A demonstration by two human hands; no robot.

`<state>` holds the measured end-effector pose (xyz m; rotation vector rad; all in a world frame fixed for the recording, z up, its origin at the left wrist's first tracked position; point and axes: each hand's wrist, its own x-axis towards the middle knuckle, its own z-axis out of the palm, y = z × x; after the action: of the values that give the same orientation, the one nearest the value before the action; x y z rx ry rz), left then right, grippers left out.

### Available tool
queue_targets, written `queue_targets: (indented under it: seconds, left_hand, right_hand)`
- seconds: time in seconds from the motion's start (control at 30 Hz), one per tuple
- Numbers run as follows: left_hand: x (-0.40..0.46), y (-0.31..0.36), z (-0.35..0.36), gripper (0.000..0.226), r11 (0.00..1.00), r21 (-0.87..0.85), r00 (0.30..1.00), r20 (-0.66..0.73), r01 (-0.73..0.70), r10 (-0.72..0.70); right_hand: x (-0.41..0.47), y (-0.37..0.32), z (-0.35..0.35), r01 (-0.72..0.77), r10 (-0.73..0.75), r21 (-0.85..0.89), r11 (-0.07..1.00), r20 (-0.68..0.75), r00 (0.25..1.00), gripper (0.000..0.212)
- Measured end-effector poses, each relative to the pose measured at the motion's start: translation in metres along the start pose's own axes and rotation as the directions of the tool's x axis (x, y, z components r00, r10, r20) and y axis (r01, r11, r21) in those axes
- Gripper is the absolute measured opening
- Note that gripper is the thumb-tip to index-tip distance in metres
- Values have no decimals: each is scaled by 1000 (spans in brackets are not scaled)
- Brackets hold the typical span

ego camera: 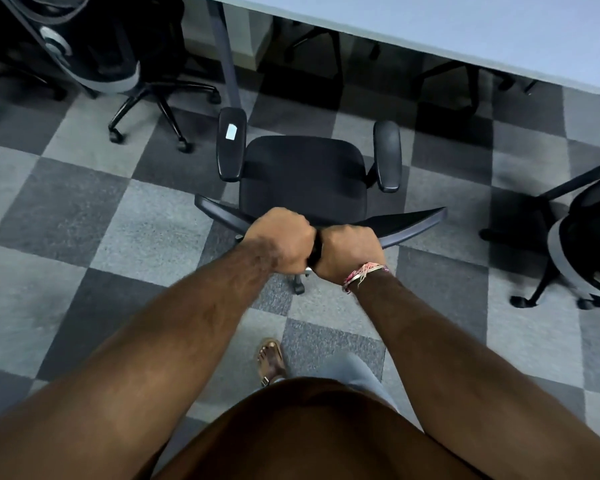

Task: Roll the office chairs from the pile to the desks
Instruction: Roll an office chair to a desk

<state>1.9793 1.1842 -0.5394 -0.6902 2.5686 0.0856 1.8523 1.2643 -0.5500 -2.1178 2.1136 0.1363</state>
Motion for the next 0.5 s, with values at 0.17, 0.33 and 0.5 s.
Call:
queue_targets:
  seconds: [0.17, 0.33, 0.5]
  left_hand:
    - [33, -55, -16, 19, 1000, 26, 1000, -4, -5, 5]
    - [87, -116, -36, 20, 998, 19, 997, -35, 66, -66]
    - [147, -172, -62, 21, 994, -23, 985, -132, 110, -112]
  right_hand:
    - [64, 4, -4, 8, -8, 3, 1000, -33, 999, 24]
    - [146, 22, -10, 27, -26, 10, 1000, -81, 996, 22]
    - [229, 53, -23, 35, -34, 6, 999, -112, 993, 16]
